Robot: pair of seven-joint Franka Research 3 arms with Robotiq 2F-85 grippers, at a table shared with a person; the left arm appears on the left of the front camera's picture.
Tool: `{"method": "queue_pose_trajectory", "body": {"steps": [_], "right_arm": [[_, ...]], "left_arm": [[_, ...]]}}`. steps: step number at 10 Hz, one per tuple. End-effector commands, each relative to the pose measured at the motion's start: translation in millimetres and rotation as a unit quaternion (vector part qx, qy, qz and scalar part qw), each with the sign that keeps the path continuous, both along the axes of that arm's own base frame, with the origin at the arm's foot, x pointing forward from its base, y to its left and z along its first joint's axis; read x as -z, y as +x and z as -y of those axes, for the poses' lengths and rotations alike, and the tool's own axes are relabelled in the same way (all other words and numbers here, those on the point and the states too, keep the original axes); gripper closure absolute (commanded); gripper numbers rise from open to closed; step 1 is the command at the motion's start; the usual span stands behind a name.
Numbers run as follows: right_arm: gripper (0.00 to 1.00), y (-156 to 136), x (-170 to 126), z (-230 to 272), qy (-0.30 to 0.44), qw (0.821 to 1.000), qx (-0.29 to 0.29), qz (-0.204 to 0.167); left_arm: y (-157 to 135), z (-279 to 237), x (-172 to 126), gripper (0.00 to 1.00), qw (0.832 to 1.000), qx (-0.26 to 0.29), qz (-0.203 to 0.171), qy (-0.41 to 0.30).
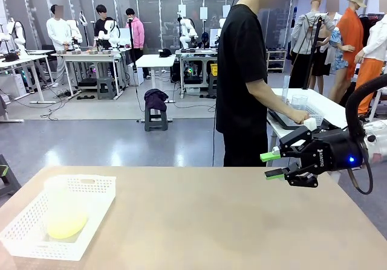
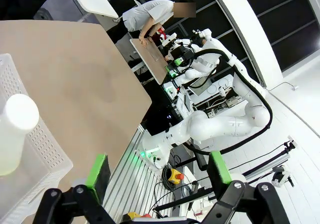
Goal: Prepare the solutions needed for the experiment.
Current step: When the human places the Big flask in the center of the table, pick up the Big flask and place it in the left Organizing basket.
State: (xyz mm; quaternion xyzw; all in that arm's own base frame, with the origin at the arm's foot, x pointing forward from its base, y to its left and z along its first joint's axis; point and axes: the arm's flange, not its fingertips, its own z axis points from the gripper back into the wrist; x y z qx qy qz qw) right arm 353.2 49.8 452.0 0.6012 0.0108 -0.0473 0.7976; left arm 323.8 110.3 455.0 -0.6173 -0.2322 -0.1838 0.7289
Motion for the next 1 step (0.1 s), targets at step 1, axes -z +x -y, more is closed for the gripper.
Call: {"method": "queue_pose_trajectory", "body": {"steps": [1], "right_arm": [[0.56,-0.3,-1.3,-0.8,0.002,1.000,0.000,0.003]], "left_arm": [[-1.7,2.6,-1.0,0.00,1.000,-0.004,0.004,0.009]]}}
